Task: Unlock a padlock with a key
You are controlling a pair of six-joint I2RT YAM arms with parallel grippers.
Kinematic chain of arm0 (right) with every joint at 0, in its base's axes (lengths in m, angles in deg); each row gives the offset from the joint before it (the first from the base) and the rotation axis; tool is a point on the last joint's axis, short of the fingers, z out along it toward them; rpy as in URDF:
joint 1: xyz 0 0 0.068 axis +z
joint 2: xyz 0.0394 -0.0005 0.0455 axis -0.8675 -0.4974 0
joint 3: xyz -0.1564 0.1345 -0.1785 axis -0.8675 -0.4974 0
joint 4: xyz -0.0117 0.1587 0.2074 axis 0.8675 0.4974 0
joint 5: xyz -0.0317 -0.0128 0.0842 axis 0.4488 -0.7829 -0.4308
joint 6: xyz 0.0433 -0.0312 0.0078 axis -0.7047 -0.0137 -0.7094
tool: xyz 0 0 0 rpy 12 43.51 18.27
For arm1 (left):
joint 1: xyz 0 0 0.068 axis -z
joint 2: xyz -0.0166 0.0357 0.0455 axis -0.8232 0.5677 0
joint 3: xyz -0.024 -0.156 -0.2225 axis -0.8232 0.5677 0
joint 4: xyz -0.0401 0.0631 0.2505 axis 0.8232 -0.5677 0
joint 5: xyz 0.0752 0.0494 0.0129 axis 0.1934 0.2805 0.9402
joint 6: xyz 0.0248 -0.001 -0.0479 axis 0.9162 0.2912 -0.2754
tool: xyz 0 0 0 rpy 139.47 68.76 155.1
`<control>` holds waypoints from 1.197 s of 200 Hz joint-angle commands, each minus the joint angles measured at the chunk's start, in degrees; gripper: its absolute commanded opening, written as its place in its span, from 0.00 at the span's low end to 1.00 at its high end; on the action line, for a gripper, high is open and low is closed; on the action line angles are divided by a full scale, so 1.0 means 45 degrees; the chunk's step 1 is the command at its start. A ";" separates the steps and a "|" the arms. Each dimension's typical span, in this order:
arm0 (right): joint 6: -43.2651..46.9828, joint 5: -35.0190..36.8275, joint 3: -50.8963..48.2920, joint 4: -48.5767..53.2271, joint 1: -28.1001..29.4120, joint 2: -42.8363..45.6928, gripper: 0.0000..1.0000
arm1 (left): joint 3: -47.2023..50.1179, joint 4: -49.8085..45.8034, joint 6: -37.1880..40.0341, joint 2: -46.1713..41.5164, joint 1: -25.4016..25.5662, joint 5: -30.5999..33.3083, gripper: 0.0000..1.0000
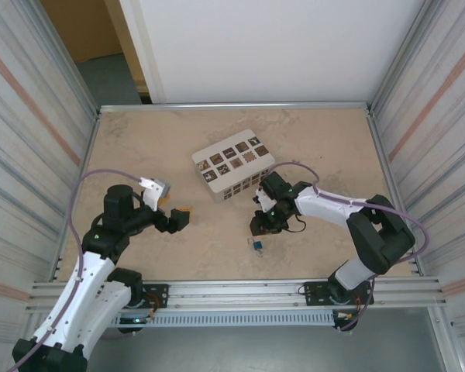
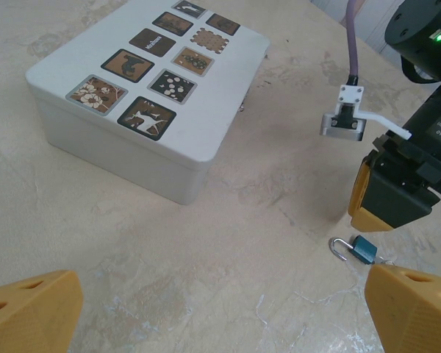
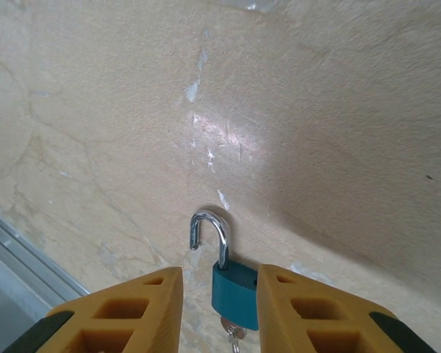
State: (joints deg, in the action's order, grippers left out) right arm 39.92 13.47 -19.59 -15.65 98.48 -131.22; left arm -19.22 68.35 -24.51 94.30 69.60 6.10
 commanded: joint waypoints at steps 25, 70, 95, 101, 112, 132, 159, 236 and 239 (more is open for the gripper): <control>0.0149 0.2115 -0.0207 0.0696 0.0052 0.1924 0.40 | -0.0352 -0.0159 0.0087 0.0027 -0.0069 0.0212 0.99; 0.0352 0.3509 -0.0680 0.0837 -0.0068 0.3899 0.49 | -0.0371 -0.0236 0.0175 0.0053 -0.0069 0.0445 0.99; 0.0512 0.3971 -0.1007 0.0776 -0.0379 0.5043 0.54 | -0.0371 -0.0295 0.0239 0.0062 -0.0079 0.0621 0.99; 0.0567 0.4030 -0.1092 0.0758 -0.0494 0.5306 0.55 | -0.0371 -0.0306 0.0261 0.0054 -0.0069 0.0668 0.99; 0.0664 0.4147 -0.1204 0.0703 -0.0743 0.5738 0.56 | -0.0393 -0.0350 0.0319 0.0045 -0.0069 0.0758 0.99; 0.0828 0.4135 -0.1427 0.0482 -0.1297 0.6510 0.59 | -0.0410 -0.0406 0.0341 0.0034 -0.0069 0.0931 0.99; 0.0930 0.4075 -0.1633 0.0088 -0.2093 0.7545 0.63 | -0.0428 -0.0525 0.0428 -0.0010 -0.0069 0.1192 0.99; 0.1708 0.3775 -0.2361 -0.1036 -0.4247 0.9649 0.82 | -0.0411 -0.0541 0.0556 -0.0770 -0.0069 0.2284 0.99; 0.1782 0.3758 -0.2362 -0.1057 -0.4329 0.9689 0.82 | -0.0393 -0.0532 0.0566 -0.0843 -0.0069 0.2338 0.99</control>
State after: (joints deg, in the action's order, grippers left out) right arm 44.65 30.89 -29.39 -18.58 81.06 -89.51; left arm -19.44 66.58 -23.24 92.71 69.60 13.93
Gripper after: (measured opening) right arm 0.805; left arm 0.988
